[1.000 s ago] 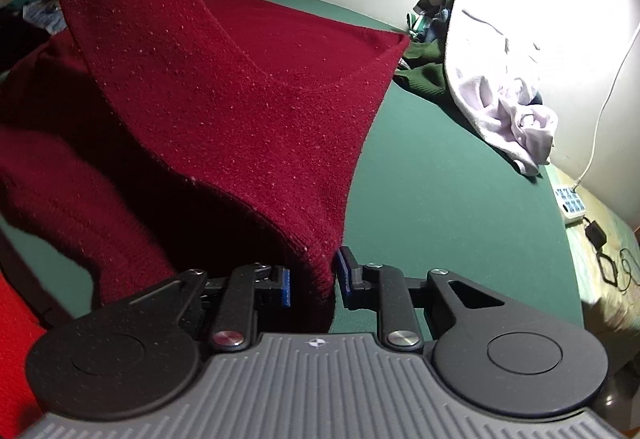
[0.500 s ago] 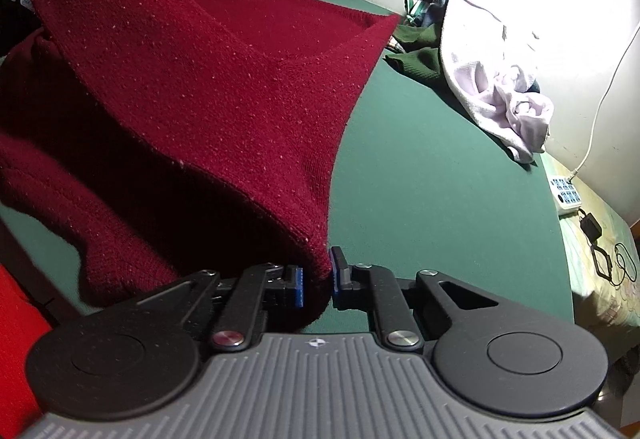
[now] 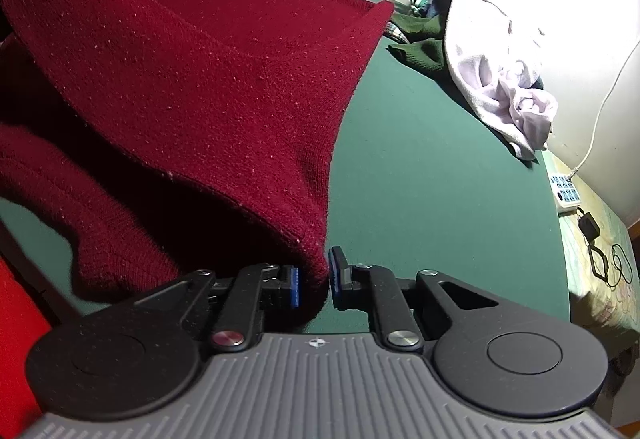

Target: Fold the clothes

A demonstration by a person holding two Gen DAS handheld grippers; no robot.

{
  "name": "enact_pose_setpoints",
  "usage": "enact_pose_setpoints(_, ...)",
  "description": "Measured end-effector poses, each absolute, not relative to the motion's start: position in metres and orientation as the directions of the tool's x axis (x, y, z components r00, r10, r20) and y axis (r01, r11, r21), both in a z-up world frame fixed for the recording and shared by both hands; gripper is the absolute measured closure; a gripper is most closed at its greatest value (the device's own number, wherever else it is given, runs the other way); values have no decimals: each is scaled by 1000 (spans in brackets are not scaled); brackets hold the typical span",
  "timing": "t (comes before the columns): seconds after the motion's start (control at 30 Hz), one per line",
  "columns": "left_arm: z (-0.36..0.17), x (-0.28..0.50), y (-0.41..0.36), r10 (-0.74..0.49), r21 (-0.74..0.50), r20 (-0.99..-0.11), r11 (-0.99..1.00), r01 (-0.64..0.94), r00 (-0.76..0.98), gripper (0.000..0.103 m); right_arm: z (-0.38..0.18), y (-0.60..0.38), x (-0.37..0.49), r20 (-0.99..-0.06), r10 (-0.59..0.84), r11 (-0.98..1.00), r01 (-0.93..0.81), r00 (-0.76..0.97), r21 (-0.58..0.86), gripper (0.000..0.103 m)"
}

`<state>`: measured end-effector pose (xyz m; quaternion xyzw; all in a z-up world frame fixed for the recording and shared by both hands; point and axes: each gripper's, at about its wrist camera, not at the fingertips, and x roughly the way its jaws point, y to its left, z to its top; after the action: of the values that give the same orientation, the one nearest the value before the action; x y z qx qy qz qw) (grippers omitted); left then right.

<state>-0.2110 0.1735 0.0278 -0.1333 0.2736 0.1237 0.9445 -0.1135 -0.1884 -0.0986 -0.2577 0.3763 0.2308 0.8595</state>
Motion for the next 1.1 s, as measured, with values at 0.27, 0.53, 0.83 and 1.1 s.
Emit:
enact_pose_setpoints(0.27, 11, -213, 181, 183, -150, -604, 930, -336, 776, 96, -80, -196, -111, -847, 231, 663, -714, 480, -224, 81)
enact_pose_setpoints(0.53, 6, -208, 179, 166, -149, -622, 934, -325, 765, 96, -34, -198, -97, -812, 433, 684, -729, 393, 12, 67)
enact_pose_setpoints(0.83, 17, -213, 175, 201, -160, -618, 914, -373, 760, 96, -76, -186, -77, -909, 347, 607, -794, 232, 29, 79)
enact_pose_setpoints(1.1, 18, -214, 159, 247, -154, -619, 893, -423, 745, 96, -21, -164, 18, -769, 497, 628, -778, 402, -1, 68)
